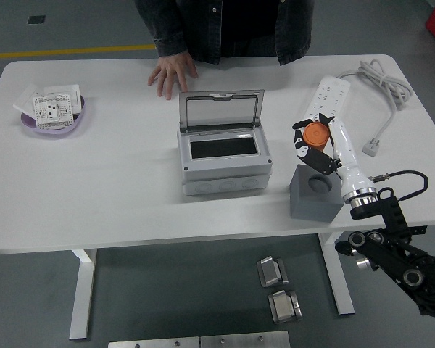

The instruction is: Pick up the cylinder from the cube,place it in the box,flap close box

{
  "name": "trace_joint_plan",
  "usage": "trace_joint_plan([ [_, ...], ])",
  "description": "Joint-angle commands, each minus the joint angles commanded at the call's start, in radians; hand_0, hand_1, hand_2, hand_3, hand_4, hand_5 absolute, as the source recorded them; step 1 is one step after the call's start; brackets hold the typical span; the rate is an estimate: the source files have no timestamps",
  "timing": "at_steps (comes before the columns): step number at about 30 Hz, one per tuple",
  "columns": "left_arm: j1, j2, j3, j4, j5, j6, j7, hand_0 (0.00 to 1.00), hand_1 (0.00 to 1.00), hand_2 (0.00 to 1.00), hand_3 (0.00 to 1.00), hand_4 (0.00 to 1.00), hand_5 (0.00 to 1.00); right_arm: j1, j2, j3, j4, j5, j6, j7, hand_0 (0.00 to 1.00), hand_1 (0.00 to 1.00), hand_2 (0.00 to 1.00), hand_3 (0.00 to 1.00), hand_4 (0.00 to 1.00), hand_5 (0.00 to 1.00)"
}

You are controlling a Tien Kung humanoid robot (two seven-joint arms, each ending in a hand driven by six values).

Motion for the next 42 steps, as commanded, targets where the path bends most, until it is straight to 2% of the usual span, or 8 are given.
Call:
trace_joint_plan([
  [3,0.001,0.001,-0.006,0.001,0.006,0.002,0.002,0.655,0.649,0.622,0.645,0.591,0.555,0.051,0.007,-0.026,-0.012,-0.029,0.0,-0.031,0.217,0.328,0.5,0.334,0.048,0.002],
  [4,0.001,0.002,-0.007,0.001,0.008,0.002,0.002,0.655,0.649,0.623,0.645,0.591,0.555,0.068,0.009,-0.035,-0.016,-0.04,0.001,-0.041,0.059,0.219,0.447,0.296,0.039,0.002],
  [9,0.001,0.006,-0.016,0.002,0.016,0.004,0.005,0.655,0.649,0.623,0.645,0.591,0.555,0.158,0.022,-0.094,-0.032,-0.095,0.013,-0.104,0.059,0.219,0.447,0.296,0.039,0.002],
  [10,0.001,0.007,-0.018,0.002,0.018,0.004,0.006,0.655,0.653,0.624,0.645,0.59,0.559,0.174,0.025,-0.107,-0.034,-0.101,0.015,-0.115,0.002,0.098,0.389,0.266,0.041,0.002],
  [15,0.002,0.011,-0.028,0.003,0.028,0.005,0.01,0.655,0.653,0.624,0.645,0.59,0.559,0.251,0.049,-0.175,-0.048,-0.126,0.022,-0.157,0.002,0.098,0.389,0.266,0.041,0.002],
  [16,0.001,0.011,-0.029,0.004,0.029,0.005,0.01,0.655,0.652,0.625,0.644,0.59,0.56,0.268,0.057,-0.194,-0.056,-0.128,0.022,-0.162,0.002,0.047,0.335,0.256,0.043,0.002],
  [33,-0.006,0.02,-0.051,0.004,0.064,0.005,0.019,0.654,0.654,0.626,0.643,0.586,0.561,0.55,0.132,-0.577,-0.306,-0.044,0.059,-0.175,0.002,0.037,0.268,0.237,0.039,0.034],
  [42,-0.009,0.025,-0.071,0.006,0.091,0.007,0.029,0.653,0.655,0.625,0.641,0.581,0.559,0.615,0.205,-0.713,-0.414,0.038,0.101,-0.173,0.002,0.058,0.271,0.238,0.044,0.033],
])
